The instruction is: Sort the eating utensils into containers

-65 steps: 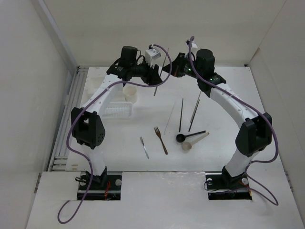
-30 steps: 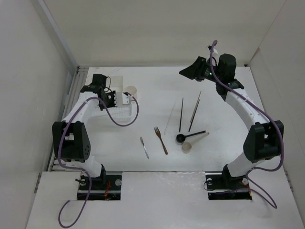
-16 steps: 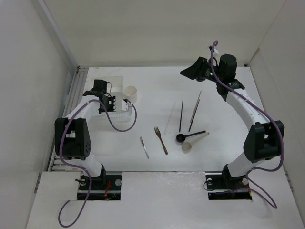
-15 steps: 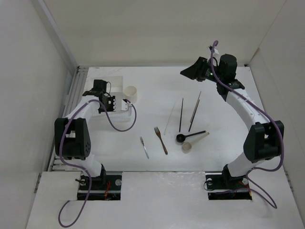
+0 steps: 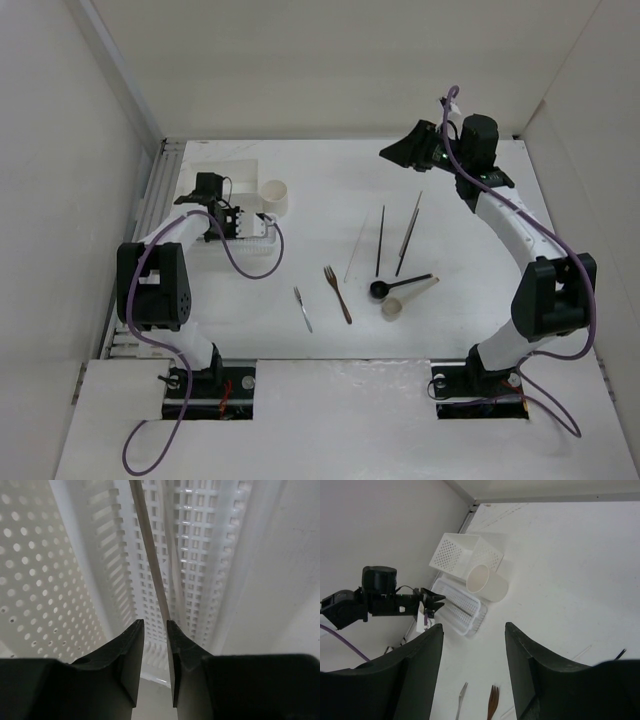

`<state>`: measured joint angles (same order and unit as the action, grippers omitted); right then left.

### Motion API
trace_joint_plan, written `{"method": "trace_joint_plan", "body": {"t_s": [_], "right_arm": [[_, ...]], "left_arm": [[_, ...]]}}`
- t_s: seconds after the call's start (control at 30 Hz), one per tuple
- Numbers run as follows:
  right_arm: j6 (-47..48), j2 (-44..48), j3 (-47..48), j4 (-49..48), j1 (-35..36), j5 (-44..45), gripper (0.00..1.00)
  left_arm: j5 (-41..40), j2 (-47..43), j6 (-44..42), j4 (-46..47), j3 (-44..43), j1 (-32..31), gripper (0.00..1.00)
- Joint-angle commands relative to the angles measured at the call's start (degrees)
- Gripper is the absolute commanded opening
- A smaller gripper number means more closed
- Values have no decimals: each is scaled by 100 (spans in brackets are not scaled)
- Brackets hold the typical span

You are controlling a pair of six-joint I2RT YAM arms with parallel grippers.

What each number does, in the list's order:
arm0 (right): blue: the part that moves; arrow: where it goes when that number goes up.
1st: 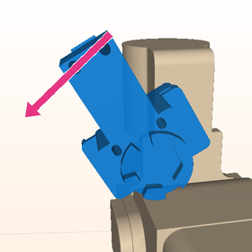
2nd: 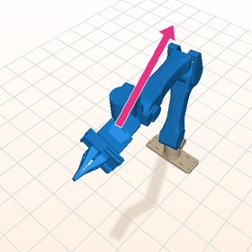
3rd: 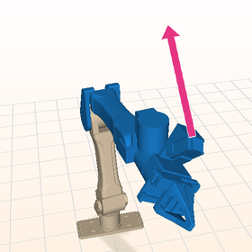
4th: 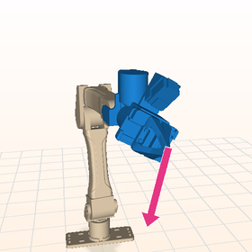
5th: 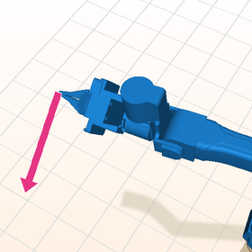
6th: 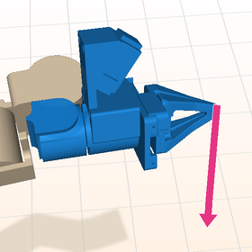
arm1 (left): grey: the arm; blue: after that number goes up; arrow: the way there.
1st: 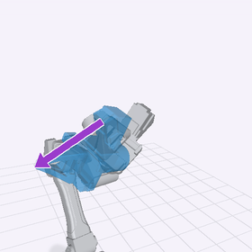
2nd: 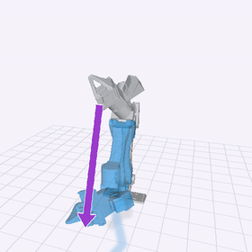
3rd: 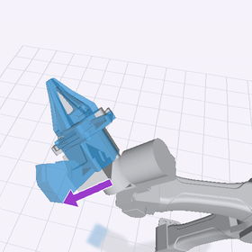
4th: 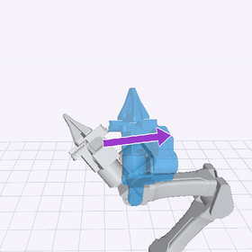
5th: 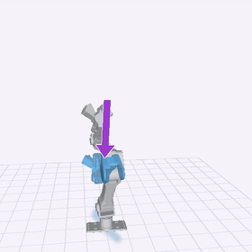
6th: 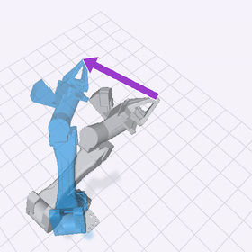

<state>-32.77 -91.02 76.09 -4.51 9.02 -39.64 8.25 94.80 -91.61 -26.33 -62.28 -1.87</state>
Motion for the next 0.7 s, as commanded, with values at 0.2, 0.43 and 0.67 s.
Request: {"method": "trace_joint_plan", "body": {"t_s": [0.2, 0.43, 0.67], "right_arm": [[96, 331, 28, -181, -31, -9, 58], [149, 331, 28, -181, -31, -9, 58], [149, 331, -25, -181, -84, -9, 59]], "left_arm": [[-113, 21, 240, 207, 14, 55, 24], [282, -234, 240, 57, -47, 55, 37], [335, 20, 960, 592, 102, -313, 41]]}}
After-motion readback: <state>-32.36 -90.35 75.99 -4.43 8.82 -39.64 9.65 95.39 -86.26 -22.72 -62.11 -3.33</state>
